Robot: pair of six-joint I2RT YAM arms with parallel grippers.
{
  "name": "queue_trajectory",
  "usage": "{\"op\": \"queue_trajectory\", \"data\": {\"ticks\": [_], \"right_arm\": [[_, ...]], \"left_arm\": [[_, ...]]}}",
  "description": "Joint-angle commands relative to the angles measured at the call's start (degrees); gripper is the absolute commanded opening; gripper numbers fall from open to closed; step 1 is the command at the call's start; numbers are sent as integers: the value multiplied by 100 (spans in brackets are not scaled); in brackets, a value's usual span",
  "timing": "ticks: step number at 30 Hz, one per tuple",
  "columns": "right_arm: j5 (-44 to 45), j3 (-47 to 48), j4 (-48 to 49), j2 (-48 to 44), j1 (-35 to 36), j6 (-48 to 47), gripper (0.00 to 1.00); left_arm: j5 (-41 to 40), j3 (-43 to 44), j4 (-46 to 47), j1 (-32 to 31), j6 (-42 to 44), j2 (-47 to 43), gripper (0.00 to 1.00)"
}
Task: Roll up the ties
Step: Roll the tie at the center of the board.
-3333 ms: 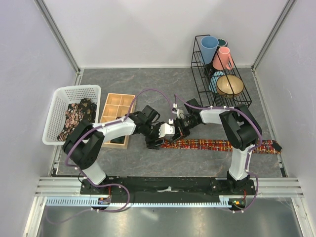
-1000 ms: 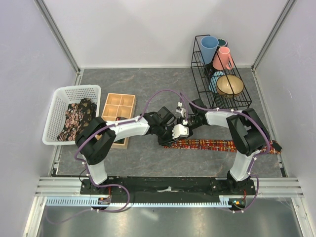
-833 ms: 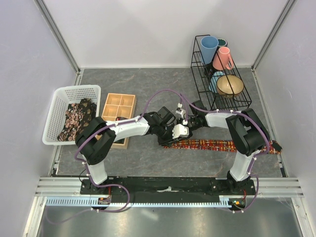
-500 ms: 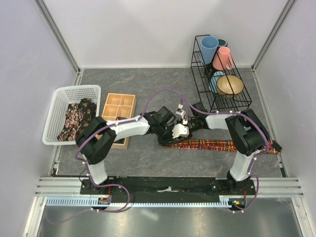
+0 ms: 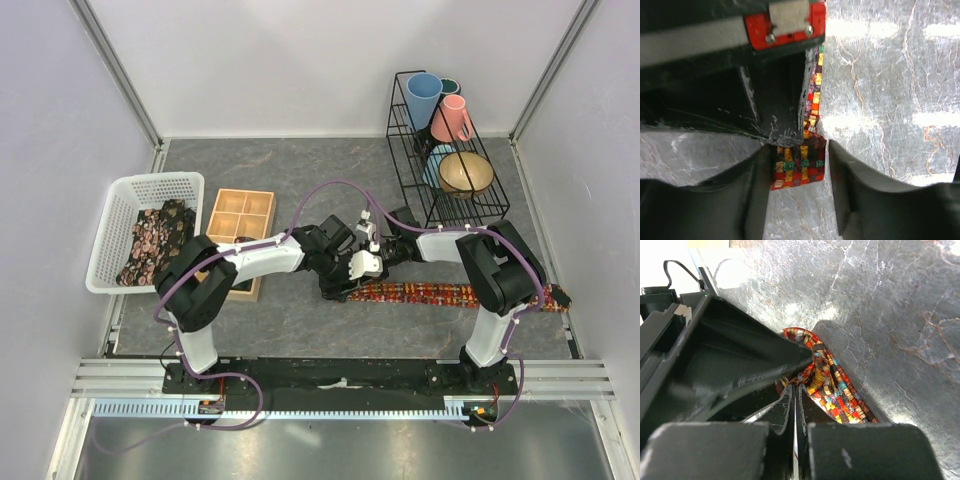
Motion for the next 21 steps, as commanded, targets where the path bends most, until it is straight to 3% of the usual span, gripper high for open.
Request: {"op": "queue_trajectory", "data": {"ticks": [1,4,11,16,21], "right_arm": [[25,117,-19,-7,-32,-171,0],[69,135,-81,-16,-49,-223,0],[69,232,-178,10,-58,-311,0],[95,267,-169,2,-50,-338,0],[113,276,-169,-25,-67,-338,0]], "left_arm": [[-240,-201,-101,111,-108,-55,70],[-319,-473,189,261,50,-477,83],[-161,-888,770,261,612,-847,91],[-179,-502,857,165,647,-444,92],[-188,-351,814,33,700,-214,85]]}}
